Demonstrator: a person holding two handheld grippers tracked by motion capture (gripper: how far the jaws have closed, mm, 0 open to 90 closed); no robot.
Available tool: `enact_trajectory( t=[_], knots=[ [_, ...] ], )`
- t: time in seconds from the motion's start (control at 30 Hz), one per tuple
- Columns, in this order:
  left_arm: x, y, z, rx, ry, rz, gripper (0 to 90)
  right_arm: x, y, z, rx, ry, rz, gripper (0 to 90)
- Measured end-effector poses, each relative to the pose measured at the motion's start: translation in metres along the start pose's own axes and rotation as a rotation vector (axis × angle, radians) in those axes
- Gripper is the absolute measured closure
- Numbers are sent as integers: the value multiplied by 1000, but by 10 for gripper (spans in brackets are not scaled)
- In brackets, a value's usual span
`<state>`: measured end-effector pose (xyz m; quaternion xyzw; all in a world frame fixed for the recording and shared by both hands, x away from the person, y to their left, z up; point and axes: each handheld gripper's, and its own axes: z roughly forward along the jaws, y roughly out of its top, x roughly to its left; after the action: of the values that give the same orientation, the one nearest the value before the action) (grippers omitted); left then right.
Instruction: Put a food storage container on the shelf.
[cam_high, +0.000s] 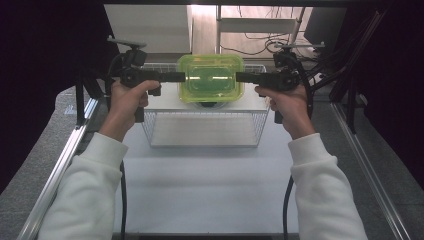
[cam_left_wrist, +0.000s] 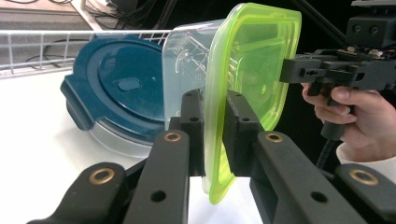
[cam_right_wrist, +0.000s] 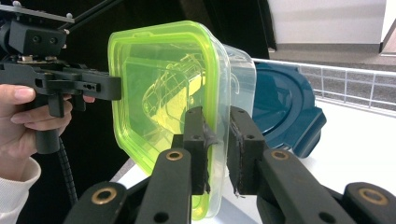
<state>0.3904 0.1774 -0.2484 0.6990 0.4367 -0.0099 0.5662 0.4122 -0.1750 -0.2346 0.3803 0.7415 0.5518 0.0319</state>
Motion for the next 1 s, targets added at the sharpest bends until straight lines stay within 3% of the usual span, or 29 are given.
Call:
enact_trajectory(
  t=[0.23,0.5,0.57,0.67,0.7,0.77,0.87,0.9,0.97,1.0],
  knots=[
    [9,13,5,16,12,-17,801,-6,10,7,3,-7,25,781],
    [33,17,20,43,16,-79,802,-22,14,26,36,-34,89,784],
    [38,18,22,29,0,-97,800,-27,14,31,36,-39,114,784],
    [46,20,24,18,-31,-143,796,-35,15,34,23,-18,150,780],
    [52,21,26,14,-50,-177,794,-39,16,36,22,-5,169,775],
    [54,21,27,10,-54,-187,792,-41,16,37,19,-1,180,773],
    [59,23,31,-3,-53,-229,785,-49,16,42,16,2,258,753],
    [61,23,33,-4,-57,-250,785,-49,16,42,16,2,258,753],
    [66,22,39,-6,-57,-294,759,-53,16,48,28,-26,295,724],
    [66,22,39,-6,-57,-294,755,-53,16,48,28,-26,295,724]
  ],
)
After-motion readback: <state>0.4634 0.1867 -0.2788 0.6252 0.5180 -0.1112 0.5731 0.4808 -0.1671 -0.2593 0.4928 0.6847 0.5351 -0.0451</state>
